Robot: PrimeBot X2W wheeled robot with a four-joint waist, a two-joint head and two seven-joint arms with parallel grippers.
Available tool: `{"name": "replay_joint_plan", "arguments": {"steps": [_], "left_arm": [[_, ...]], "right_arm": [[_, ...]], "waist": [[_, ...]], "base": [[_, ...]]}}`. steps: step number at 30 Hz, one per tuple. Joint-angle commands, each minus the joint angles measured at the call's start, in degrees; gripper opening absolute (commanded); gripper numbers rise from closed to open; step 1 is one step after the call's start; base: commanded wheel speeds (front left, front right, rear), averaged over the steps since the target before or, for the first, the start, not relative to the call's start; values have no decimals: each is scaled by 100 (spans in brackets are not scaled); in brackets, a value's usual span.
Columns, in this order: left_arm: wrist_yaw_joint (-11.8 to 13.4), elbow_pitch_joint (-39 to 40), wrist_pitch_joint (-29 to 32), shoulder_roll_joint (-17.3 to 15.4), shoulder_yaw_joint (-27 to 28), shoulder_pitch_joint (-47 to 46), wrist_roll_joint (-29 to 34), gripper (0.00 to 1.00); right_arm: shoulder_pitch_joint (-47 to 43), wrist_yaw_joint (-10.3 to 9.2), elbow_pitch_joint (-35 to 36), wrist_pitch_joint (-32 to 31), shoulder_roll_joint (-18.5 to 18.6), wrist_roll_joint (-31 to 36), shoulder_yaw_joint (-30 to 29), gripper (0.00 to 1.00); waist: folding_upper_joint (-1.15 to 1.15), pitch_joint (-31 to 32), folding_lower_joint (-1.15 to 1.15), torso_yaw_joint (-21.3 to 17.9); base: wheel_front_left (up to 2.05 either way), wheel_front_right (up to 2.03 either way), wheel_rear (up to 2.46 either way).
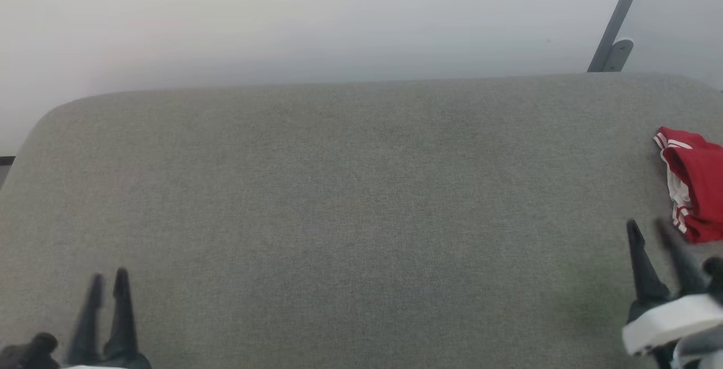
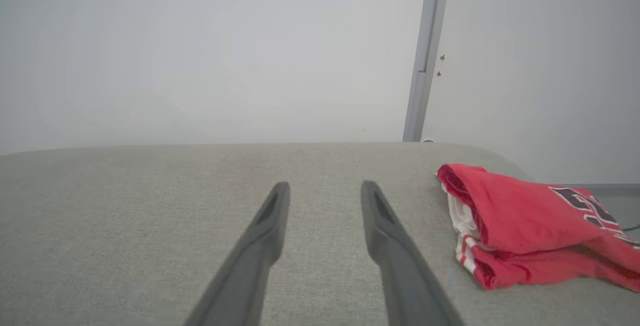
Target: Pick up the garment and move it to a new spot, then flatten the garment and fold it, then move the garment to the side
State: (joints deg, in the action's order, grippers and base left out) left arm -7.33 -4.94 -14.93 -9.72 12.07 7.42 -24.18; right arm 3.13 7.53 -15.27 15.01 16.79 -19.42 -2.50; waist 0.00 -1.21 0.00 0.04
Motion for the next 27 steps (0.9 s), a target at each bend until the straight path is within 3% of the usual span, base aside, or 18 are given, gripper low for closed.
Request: {"name": "replay_joint_plan", "arguments": {"steps": [1,27], "left_arm": [[0,-53,5,30,-10,6,-6,0],[-5,-349,648,260,-176,-411,-2037,0]], "right_arm": [[-36,0,-38,-4,-37,-5,13,0],[48,-1,-25,-656,-475,-2178,-101,0]], "waist": [[0,0,0,0],[0,20,0,-1]], "base": [[0,0,0],[0,0,0]]}}
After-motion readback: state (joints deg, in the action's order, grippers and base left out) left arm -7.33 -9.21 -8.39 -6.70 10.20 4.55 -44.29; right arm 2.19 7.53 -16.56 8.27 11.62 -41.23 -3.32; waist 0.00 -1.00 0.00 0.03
